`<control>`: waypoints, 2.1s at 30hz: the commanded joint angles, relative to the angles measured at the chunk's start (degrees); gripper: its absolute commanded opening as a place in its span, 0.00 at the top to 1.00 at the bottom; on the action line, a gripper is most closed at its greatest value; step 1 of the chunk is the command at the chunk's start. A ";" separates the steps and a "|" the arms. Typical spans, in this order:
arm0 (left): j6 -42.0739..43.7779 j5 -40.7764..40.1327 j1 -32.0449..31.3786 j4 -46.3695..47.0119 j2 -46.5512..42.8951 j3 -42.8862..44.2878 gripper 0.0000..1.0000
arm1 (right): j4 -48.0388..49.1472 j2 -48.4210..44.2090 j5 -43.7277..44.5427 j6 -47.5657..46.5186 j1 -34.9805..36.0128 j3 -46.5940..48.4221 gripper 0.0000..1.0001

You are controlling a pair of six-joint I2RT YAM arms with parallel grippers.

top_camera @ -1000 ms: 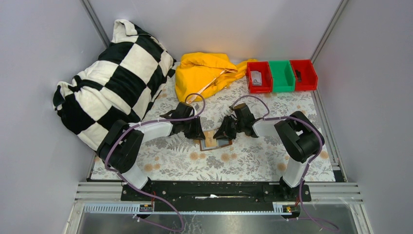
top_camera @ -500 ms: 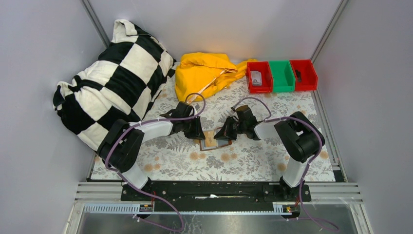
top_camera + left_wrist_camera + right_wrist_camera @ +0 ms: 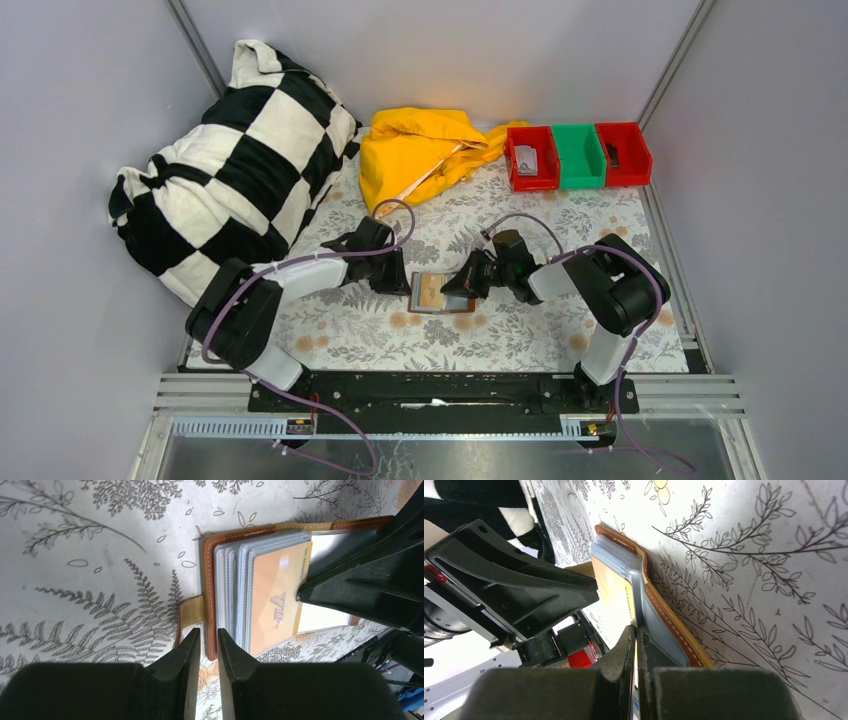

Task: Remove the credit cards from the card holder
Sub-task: Remove the credit card from the card holder.

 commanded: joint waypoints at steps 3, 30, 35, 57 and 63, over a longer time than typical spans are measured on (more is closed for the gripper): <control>-1.46 -1.96 0.00 0.17 -5.10 -1.18 0.77 | 0.30 -1.63 -0.10 -0.04 0.52 -1.05 1.00; -3.34 -1.32 -2.12 8.46 4.59 0.11 0.75 | -8.16 -2.15 -0.32 -7.46 0.46 3.77 1.00; -3.55 -1.53 -2.12 7.57 8.11 0.05 0.76 | -7.78 -3.44 0.52 -7.02 -0.03 2.28 1.00; -3.78 -2.39 -1.94 8.47 7.28 -3.72 0.76 | -14.55 -9.01 4.77 -12.82 -1.76 1.62 1.00; -3.73 -2.05 -1.94 8.96 7.15 -4.34 0.76 | -16.88 -8.12 4.71 -13.34 -1.90 3.14 0.86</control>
